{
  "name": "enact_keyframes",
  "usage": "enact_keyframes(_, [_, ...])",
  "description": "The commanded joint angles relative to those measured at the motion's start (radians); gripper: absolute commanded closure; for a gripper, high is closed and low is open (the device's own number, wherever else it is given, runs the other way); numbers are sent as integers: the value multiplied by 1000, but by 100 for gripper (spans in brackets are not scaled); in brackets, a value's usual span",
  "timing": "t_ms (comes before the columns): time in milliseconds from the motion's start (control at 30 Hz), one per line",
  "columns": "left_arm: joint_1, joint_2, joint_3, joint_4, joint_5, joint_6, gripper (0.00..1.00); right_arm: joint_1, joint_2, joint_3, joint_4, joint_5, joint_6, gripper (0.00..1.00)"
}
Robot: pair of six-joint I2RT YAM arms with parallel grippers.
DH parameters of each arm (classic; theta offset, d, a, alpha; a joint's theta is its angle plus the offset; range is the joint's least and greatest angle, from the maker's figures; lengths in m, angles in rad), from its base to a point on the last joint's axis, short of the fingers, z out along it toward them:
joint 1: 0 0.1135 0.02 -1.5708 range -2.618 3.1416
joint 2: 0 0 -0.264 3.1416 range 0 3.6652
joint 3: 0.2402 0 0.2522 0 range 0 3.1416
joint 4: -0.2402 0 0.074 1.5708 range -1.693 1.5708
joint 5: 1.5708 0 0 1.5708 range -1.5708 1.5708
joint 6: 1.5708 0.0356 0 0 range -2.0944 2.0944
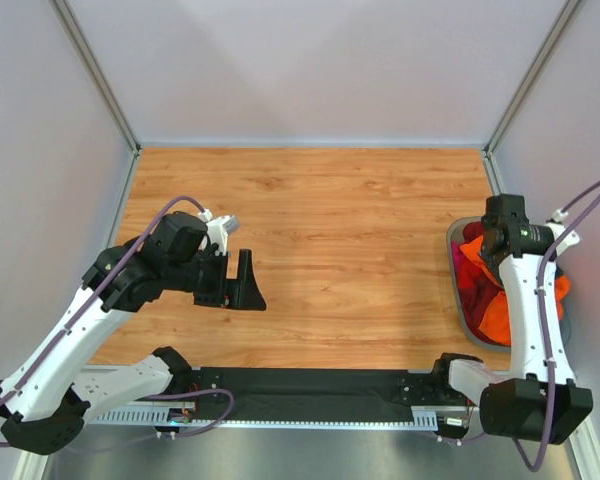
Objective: Fold and stack the t-shirts
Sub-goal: Grab the tshirt from the pile
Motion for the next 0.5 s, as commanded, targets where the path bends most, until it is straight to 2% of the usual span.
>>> enact_keyframes(0, [4,-19,49,-75,4,22,5,-88,-84,-106,-15,-76,16,22])
enact_keyframes(167, [4,-9,56,-111,36,9,5,-245,-99,-216,74,-119,-11,25])
enact_keyframes(467, [3,-11,14,-75,29,-65,6,-352,-144,-307,224,-114,-93,30])
